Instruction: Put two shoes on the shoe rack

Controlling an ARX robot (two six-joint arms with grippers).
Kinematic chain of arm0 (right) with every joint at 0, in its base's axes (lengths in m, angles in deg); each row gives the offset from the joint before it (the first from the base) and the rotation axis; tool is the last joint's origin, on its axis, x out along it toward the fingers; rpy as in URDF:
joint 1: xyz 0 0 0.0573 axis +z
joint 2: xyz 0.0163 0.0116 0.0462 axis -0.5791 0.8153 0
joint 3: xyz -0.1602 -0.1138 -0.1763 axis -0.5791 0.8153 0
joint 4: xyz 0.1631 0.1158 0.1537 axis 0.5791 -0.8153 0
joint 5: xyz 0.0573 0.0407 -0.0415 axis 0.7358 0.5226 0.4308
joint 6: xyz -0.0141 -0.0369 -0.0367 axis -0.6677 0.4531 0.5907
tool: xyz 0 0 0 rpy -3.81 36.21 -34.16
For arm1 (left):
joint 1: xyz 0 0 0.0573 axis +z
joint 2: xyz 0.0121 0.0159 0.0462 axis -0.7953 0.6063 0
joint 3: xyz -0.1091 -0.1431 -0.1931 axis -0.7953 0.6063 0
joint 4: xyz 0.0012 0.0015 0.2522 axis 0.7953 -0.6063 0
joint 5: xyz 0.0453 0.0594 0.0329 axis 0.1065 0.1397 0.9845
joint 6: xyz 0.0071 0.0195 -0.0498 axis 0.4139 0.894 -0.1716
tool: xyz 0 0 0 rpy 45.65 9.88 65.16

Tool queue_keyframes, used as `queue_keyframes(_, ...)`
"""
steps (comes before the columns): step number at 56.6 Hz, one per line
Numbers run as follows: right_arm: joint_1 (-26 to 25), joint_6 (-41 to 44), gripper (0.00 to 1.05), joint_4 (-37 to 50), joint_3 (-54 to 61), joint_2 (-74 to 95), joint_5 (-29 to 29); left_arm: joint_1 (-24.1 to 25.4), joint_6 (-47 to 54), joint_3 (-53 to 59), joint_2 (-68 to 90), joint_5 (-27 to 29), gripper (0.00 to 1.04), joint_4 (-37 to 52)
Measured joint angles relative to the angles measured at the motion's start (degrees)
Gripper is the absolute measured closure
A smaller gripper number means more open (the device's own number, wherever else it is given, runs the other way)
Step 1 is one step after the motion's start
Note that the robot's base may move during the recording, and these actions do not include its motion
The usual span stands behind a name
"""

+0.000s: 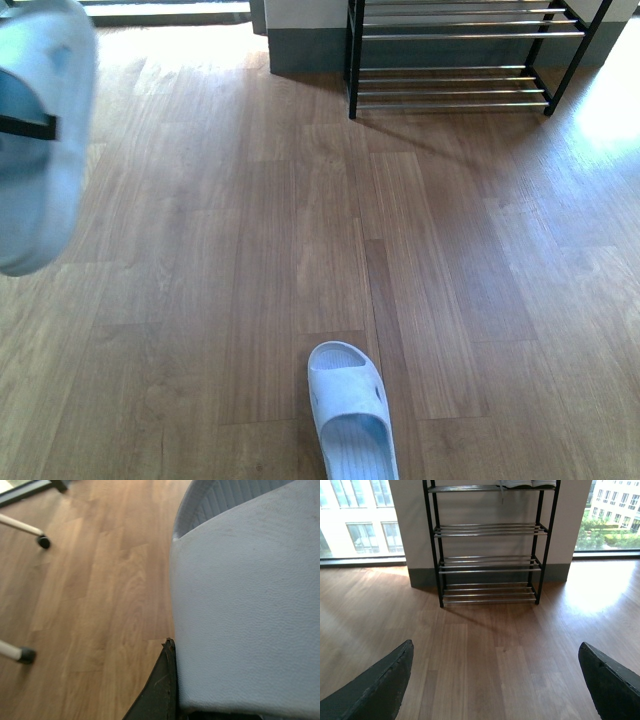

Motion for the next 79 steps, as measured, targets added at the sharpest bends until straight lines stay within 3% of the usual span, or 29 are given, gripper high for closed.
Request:
queue_keyframes(10,0.0,0.02,0.09,0.0,-0.02,0.0,0.02,2.89,-7.15,16.17,-30.99,3.65,1.03,-10.78)
queue_keyframes(18,0.0,0.02,0.09,0.0,0.0,0.0,0.02,2.75,-15.52,24.76,-56.3,8.52,1.03,-25.05)
queue_keyframes(23,0.0,0.0,0.09,0.0,0.0,0.0,0.02,1.73,-18.73,29.0,-67.21,10.01,1.03,-23.19)
queue_keyframes(33,0.0,0.02,0.09,0.0,0.0,0.0,0.02,2.8,-17.57,32.48,-61.4,9.57,1.03,-14.12)
queue_keyframes(38,0.0,0.0,0.09,0.0,0.0,0.0,0.0,1.42,-15.19,33.38,-59.01,12.22,1.03,-11.98)
queue_keyframes(79,0.0,0.0,0.09,0.0,0.0,0.0,0.02,0.85,-12.83,33.46,-58.82,12.55,1.03,-11.3)
